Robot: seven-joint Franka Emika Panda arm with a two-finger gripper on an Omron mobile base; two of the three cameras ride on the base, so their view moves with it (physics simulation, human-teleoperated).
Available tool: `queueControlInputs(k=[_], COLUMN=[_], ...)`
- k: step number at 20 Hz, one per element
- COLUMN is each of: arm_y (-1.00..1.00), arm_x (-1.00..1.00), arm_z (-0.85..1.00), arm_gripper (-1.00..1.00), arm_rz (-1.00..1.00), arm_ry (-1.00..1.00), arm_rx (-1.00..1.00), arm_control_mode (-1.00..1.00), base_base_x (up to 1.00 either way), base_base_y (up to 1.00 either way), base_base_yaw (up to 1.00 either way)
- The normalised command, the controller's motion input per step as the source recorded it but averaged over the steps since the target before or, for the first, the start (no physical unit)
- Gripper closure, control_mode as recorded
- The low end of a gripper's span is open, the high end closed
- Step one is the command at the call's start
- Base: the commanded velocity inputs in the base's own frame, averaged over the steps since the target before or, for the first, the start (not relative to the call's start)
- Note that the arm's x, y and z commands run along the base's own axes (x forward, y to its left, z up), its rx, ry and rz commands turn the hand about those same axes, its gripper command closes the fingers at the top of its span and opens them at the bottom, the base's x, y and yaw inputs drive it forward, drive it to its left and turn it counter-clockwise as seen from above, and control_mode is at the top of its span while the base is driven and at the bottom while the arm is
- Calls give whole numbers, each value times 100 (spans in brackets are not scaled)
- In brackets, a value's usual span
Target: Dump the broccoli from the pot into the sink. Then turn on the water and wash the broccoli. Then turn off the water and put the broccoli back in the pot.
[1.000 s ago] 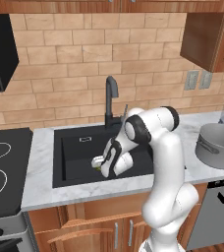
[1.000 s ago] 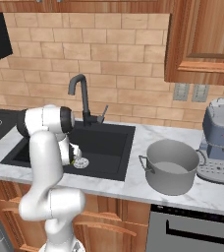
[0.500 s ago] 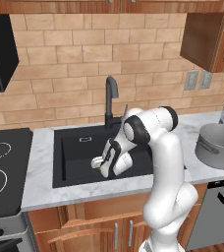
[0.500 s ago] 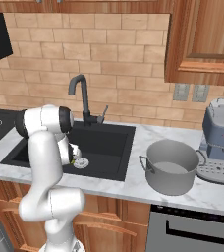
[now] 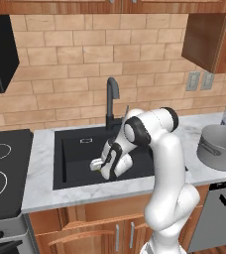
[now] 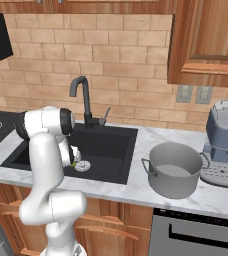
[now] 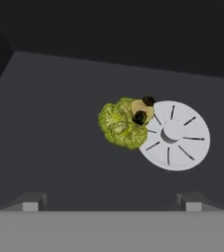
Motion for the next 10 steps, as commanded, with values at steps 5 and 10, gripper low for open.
queueControlInputs(k=[5, 10], arm_y=[8, 0], arm_x=[52, 54], arm_z=[-20, -21], arm_gripper=[-100, -100], arm_rz=[0, 0], arm_ry=[0, -2], arm_rx=[0, 0], arm_control_mode=[-100, -100], base_base_x=[0, 0], base_base_y=[0, 0], base_base_yaw=[0, 0])
